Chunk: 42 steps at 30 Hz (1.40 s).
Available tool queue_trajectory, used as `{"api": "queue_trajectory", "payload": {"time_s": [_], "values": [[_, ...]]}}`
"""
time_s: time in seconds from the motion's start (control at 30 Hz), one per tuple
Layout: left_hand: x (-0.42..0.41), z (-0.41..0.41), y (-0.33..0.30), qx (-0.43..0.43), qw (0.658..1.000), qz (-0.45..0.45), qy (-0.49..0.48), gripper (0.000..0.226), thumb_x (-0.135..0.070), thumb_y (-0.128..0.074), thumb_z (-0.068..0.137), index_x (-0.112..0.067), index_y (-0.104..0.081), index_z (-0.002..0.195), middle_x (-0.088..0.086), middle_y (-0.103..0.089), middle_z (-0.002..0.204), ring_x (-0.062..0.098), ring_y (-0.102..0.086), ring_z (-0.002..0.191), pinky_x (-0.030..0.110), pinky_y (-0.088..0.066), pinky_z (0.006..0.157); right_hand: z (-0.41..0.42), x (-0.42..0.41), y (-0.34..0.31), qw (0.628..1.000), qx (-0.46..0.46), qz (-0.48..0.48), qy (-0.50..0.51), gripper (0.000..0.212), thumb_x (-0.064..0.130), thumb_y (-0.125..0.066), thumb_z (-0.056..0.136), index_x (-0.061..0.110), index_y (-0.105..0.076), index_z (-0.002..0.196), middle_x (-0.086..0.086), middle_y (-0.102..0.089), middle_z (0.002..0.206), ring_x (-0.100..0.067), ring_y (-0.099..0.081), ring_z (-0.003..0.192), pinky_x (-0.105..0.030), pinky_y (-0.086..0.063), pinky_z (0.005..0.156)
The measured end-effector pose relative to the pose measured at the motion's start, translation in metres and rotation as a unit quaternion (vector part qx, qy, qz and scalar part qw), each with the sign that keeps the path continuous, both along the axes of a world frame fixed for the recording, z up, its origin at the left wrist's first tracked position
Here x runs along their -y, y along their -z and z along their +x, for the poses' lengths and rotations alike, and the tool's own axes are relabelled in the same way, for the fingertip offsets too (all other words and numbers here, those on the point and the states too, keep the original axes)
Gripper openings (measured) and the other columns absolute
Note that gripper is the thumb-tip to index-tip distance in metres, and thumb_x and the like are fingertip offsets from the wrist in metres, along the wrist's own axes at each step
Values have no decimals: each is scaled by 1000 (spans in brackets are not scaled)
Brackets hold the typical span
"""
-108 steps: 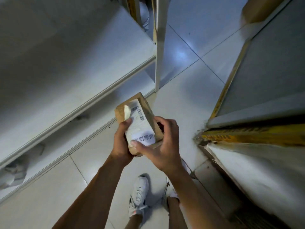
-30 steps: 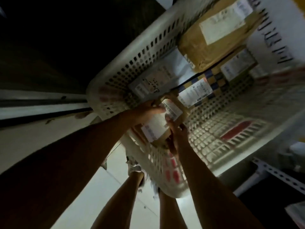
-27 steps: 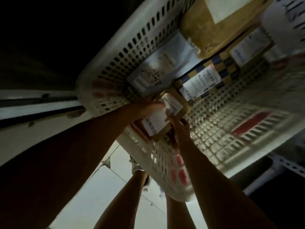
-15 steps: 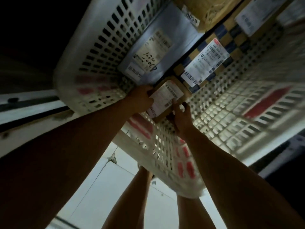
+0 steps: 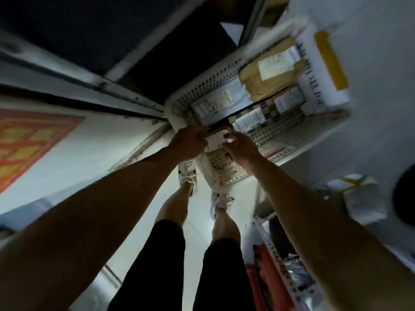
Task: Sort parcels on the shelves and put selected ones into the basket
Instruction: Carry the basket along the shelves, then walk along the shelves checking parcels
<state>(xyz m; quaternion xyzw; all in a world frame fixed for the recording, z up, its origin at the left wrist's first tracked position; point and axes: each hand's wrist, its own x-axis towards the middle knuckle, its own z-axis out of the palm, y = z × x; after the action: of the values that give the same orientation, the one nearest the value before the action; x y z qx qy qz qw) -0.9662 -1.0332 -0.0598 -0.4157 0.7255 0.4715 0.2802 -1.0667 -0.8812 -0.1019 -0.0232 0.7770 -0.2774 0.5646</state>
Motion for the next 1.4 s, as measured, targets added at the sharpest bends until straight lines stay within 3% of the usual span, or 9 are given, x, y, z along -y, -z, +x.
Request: {"api": "queue_trajectory", "payload": {"time_s": [0.13,0.27,0.47,0.6,0.77,0.93,1.1,1.27,1.4], "values": [[-11,41,-117,-32,997,-48,-52,29,-21,-64,92,-16,-68,121,6,-69,121,24,-63,113,30,-49,94,2,2,-129,983,-11,-30,-183,30,18,-72,90,24,-62,118,-16,-69,116,-34,-67,103,-46,-55,90],[-23,95,-210,-46,989,-83,-114,27,-22,-63,93,-17,-69,119,6,-72,114,22,-65,107,27,-48,87,27,15,-233,919,-43,-66,-387,39,21,-67,94,19,-59,131,-2,-61,116,-18,-59,101,-30,-47,85],[-67,203,-301,-69,948,-105,-292,27,-16,-60,93,-16,-70,118,1,-67,108,18,-63,99,22,-42,81,123,59,-341,812,-80,-135,-562,17,27,-66,95,20,-64,111,4,-63,101,-16,-62,97,-26,-49,78],[-94,296,-331,-71,901,-139,-404,25,-21,-61,91,-21,-71,114,-4,-68,108,13,-63,103,22,-43,83,212,80,-383,774,-84,-182,-600,14,26,-67,91,25,-63,105,3,-65,104,-19,-64,98,-31,-53,83],[-117,424,-364,-68,778,-208,-588,24,-28,-63,92,-27,-70,114,-9,-66,103,10,-61,88,23,-47,74,336,97,-408,750,-86,-213,-620,32,22,-66,93,24,-58,123,1,-64,100,-19,-64,91,-30,-51,80],[-147,547,-381,-78,635,-224,-735,16,-32,-62,90,-35,-66,104,-5,-69,102,14,-69,86,25,-54,68,465,118,-414,683,-74,-241,-685,35,29,-70,90,21,-62,122,-7,-71,101,-24,-70,95,-38,-57,87],[-166,636,-398,-85,533,-251,-804,15,-26,-64,91,-31,-68,104,-1,-72,100,17,-69,86,23,-47,65,587,129,-429,611,-55,-255,-748,29,31,-66,93,25,-62,122,-4,-69,104,-21,-71,92,-22,-48,65],[-159,703,-412,-83,469,-290,-830,9,-23,-66,91,-30,-67,98,1,-71,95,20,-70,88,25,-50,71,684,141,-441,548,-38,-313,-775,25,21,-65,94,21,-64,119,-2,-69,106,-13,-66,86,-15,-49,69],[-133,747,-415,-93,441,-301,-840,11,-24,-65,93,-29,-67,102,0,-71,98,20,-69,91,33,-53,82,760,175,-449,552,-27,-391,-736,28,22,-69,94,20,-64,122,1,-68,108,-13,-64,92,-22,-53,77]]}}
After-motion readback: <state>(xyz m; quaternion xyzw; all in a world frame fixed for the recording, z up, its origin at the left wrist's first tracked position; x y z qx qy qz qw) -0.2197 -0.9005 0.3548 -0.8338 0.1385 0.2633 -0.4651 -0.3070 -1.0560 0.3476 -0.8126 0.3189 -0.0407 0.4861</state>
